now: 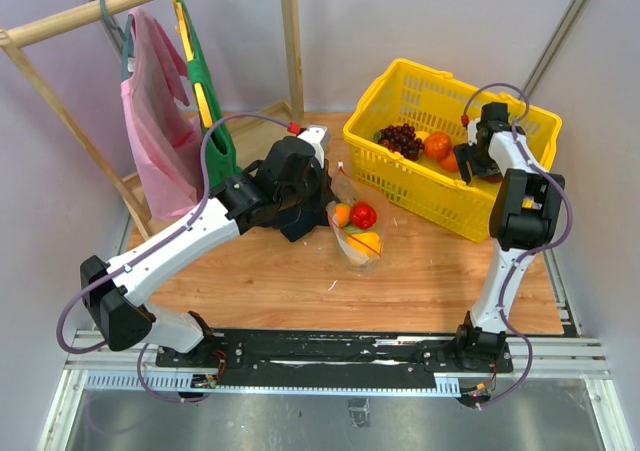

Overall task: Place the food in the zip-top bag and seal the zipper
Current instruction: Pick up the fake vegetable from the bin.

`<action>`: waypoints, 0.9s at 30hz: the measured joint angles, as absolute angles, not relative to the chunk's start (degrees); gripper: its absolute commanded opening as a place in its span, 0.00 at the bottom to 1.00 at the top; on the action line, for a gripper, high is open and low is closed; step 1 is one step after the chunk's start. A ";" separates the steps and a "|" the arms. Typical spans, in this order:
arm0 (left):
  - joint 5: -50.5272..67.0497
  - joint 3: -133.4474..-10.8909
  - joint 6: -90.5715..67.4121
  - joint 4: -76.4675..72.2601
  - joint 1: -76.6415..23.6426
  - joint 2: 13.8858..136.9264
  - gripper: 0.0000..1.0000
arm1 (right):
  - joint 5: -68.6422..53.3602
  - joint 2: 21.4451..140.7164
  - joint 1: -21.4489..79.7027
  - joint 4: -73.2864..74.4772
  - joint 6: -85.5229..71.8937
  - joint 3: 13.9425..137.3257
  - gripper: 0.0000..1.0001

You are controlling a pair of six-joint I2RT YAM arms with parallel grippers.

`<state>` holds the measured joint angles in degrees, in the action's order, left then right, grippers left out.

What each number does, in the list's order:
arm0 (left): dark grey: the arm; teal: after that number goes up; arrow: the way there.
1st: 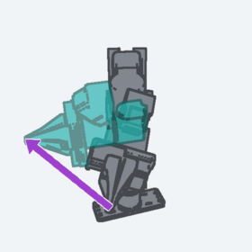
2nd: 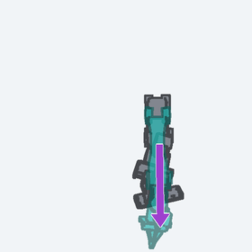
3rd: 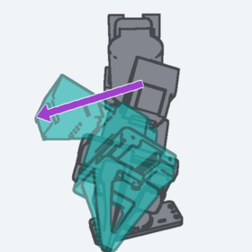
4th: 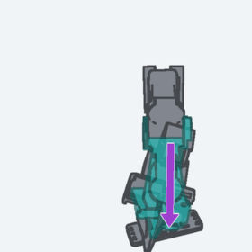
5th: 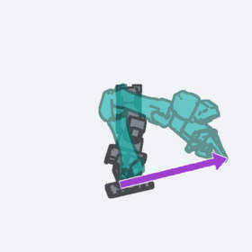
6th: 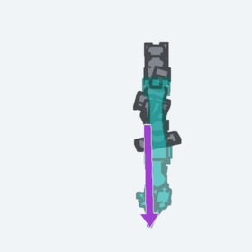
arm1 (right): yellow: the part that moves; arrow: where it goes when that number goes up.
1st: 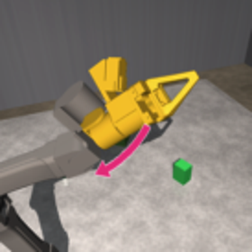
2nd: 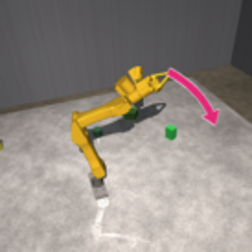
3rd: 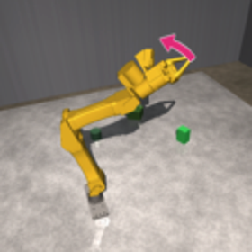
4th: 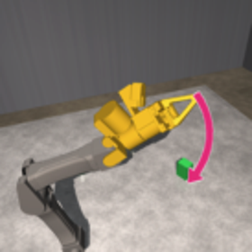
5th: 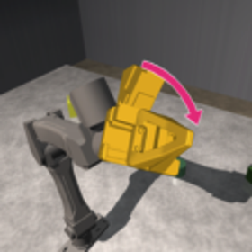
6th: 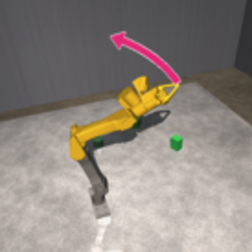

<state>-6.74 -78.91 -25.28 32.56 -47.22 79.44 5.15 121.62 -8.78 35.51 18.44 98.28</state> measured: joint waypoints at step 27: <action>-6.31 -78.72 -25.28 31.79 -47.22 79.46 0.00 | 8.27 109.95 -7.01 20.88 27.70 89.06 0.70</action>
